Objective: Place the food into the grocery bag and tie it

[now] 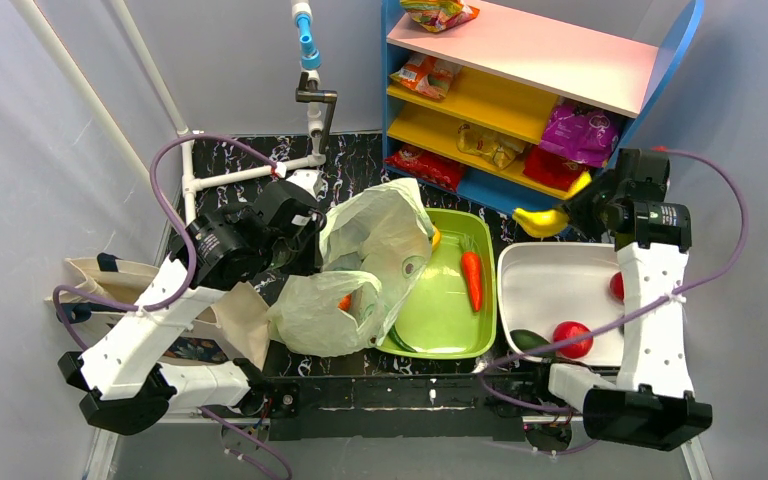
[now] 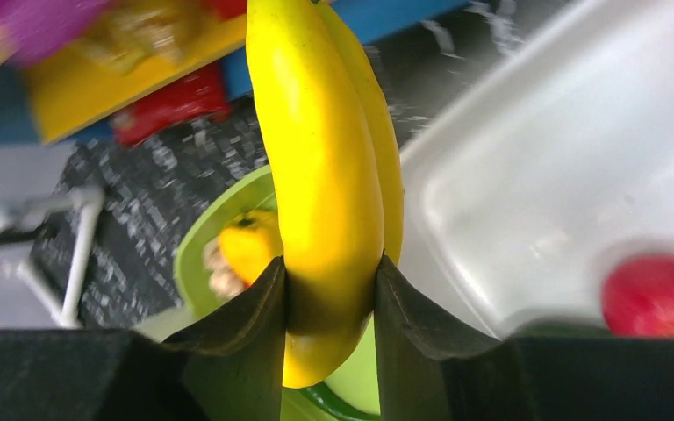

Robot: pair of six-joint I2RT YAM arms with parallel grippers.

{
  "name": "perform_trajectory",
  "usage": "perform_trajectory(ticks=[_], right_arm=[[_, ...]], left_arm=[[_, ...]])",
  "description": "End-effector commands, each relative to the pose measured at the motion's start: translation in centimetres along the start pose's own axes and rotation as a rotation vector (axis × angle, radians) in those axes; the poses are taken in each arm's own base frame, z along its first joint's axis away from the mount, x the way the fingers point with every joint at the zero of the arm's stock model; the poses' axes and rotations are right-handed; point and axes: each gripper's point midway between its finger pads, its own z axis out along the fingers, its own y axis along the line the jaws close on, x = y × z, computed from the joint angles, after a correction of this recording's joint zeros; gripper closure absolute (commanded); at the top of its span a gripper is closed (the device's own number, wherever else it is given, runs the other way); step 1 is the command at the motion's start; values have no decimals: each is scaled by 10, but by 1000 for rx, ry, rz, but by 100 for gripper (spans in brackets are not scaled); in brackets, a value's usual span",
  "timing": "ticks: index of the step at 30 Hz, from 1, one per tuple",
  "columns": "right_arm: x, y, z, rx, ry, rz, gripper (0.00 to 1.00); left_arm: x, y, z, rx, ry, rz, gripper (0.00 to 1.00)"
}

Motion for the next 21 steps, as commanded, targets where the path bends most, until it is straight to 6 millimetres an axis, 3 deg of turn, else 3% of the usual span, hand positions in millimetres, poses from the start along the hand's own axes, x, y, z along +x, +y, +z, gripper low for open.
perform_trajectory(ticks=[1, 8, 13, 17, 21], right_arm=[[-3, 57, -53, -199, -102, -157, 99], [28, 113, -92, -468, -137, -371, 99], [43, 154, -136, -702, -208, -530, 99], [60, 179, -173, -902, -254, -631, 99], [86, 194, -193, -1069, -279, -701, 99]], left_arm=[[0, 6, -5, -10, -20, -19, 100], [-5, 7, -7, -16, -33, -5, 100], [-8, 7, -7, -19, -37, 6, 100], [-13, 5, -8, -17, -43, 12, 100], [-18, 3, -8, -14, -48, 13, 100]])
